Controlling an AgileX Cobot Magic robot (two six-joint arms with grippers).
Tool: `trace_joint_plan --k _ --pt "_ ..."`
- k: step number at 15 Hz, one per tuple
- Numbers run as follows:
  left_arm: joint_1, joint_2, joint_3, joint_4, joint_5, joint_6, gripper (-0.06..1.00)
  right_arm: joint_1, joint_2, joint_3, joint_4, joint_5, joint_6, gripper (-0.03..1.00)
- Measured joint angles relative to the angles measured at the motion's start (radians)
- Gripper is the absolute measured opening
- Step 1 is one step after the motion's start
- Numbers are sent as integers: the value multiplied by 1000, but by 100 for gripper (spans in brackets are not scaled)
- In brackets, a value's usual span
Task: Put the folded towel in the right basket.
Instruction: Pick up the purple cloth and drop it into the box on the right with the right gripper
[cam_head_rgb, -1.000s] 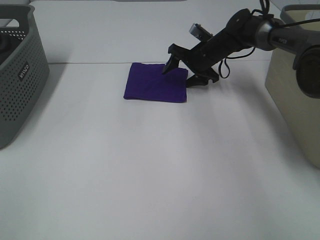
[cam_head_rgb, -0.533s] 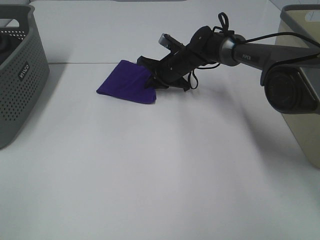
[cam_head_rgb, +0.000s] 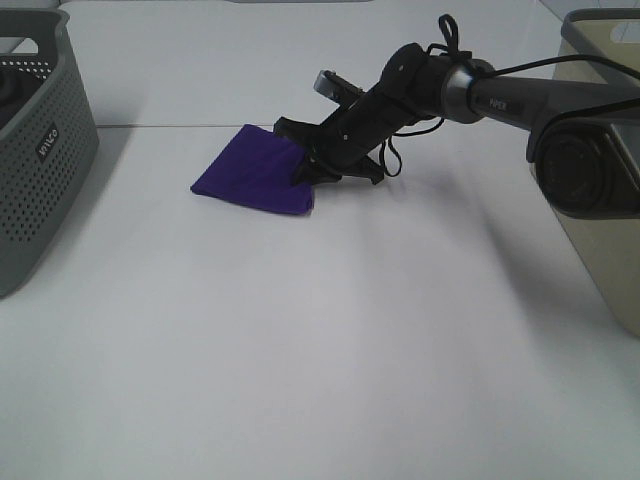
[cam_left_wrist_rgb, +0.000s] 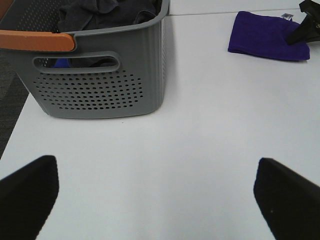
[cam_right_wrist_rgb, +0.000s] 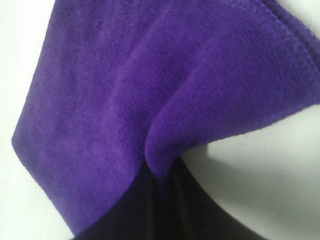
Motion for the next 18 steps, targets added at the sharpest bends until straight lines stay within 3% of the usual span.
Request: trace_joint_plan --k 5,9,10,11,13,18 --pt "0 0 0 0 0 0 99 -12 -218 -126 -45 165 -40 6" --pt "0 0 0 0 0 0 99 -125 -390 -252 -198 428 -62 6" --pt "0 0 0 0 0 0 99 -168 -427 -258 -235 440 -62 6" --pt "0 0 0 0 0 0 99 -266 -513 -260 -274 445 -63 6" --pt "0 0 0 0 0 0 99 -336 -587 -239 -289 445 -66 6" --pt "0 0 0 0 0 0 99 -519 -780 47 -477 449 -118 6"
